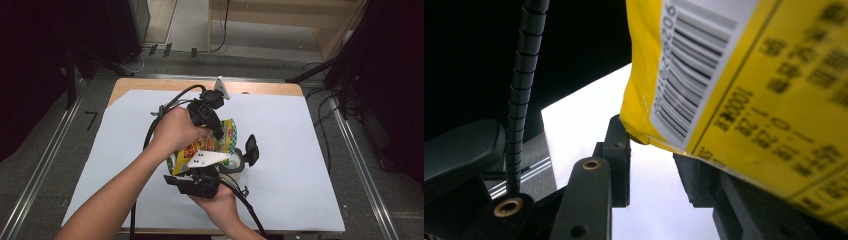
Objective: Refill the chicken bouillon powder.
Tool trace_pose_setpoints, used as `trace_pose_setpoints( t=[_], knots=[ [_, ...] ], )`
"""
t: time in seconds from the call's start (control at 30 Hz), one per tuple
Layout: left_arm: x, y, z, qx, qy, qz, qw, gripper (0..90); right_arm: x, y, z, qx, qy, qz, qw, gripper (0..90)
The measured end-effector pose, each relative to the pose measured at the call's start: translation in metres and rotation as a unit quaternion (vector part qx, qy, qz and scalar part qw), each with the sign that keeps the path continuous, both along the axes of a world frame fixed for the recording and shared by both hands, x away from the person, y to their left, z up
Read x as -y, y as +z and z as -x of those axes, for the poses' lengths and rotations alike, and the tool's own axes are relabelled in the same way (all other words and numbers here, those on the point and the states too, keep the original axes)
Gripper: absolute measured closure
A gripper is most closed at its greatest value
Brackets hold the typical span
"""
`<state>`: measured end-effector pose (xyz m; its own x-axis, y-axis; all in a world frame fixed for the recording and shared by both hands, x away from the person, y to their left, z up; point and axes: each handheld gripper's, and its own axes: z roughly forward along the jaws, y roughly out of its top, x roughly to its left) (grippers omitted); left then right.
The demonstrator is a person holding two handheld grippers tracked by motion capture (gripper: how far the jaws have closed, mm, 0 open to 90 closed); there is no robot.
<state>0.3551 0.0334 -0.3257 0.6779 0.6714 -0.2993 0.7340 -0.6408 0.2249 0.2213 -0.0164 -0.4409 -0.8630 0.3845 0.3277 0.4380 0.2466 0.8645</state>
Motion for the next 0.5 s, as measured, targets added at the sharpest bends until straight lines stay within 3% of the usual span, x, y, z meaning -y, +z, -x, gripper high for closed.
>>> trace_pose_setpoints(
  t=[0.5],
  knots=[
    [0.0060, 0.0079, -0.0017, 0.004, 0.003, 0.002, 1.0000, 86.2, 0.0036, 0.0053, -0.0022, -0.008, -0.003, -0.015, 0.9998, 71.0]
  ],
)
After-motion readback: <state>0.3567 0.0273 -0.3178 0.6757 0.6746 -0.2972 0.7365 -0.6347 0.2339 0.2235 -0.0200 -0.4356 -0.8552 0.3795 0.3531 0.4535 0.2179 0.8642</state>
